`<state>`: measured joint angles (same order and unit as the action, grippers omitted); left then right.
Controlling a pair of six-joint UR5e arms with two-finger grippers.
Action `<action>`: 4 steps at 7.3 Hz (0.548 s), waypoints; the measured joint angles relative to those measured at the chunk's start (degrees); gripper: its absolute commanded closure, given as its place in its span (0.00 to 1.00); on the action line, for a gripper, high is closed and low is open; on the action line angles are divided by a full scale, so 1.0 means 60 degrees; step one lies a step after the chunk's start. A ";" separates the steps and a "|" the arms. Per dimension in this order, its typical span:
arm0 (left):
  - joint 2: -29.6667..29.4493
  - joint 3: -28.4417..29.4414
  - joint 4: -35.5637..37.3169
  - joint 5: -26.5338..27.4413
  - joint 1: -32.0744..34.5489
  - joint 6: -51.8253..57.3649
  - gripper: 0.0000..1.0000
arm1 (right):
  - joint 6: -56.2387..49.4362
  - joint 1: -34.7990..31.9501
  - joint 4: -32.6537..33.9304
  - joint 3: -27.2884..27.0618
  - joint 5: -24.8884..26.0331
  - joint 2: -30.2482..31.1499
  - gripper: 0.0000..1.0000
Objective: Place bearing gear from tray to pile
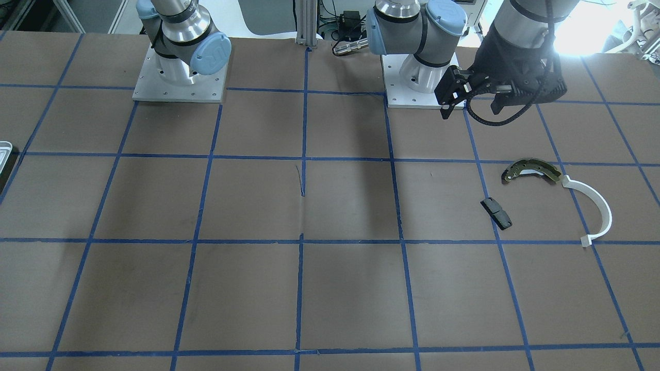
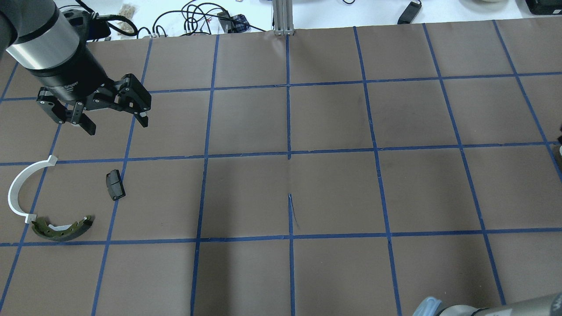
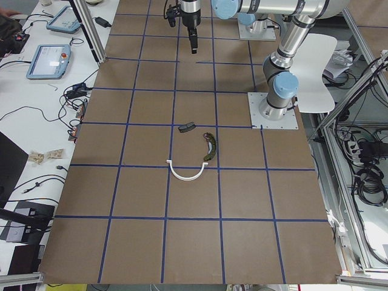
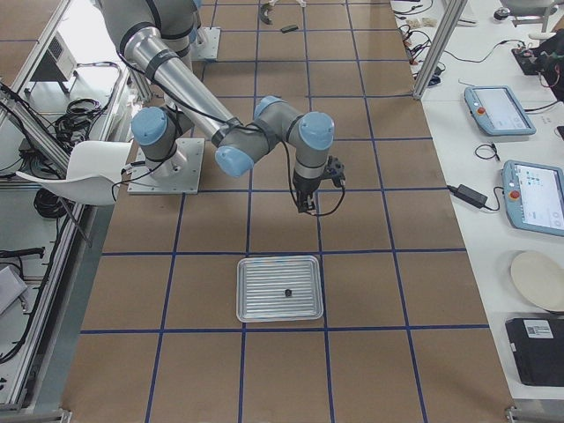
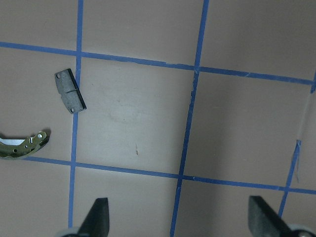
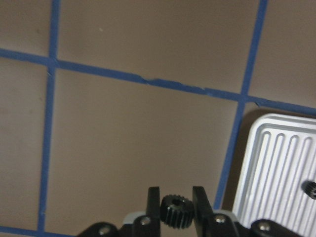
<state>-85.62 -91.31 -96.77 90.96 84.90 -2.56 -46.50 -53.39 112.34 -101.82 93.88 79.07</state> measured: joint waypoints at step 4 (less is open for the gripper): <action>-0.0033 0.0007 -0.0003 0.0013 -0.0011 0.0002 0.00 | 0.6089 -0.3958 -0.0064 0.0006 -0.1095 -0.0334 0.95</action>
<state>-85.82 -91.27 -96.79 91.04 84.83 -2.55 -9.97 -77.14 111.96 -101.78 87.31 77.06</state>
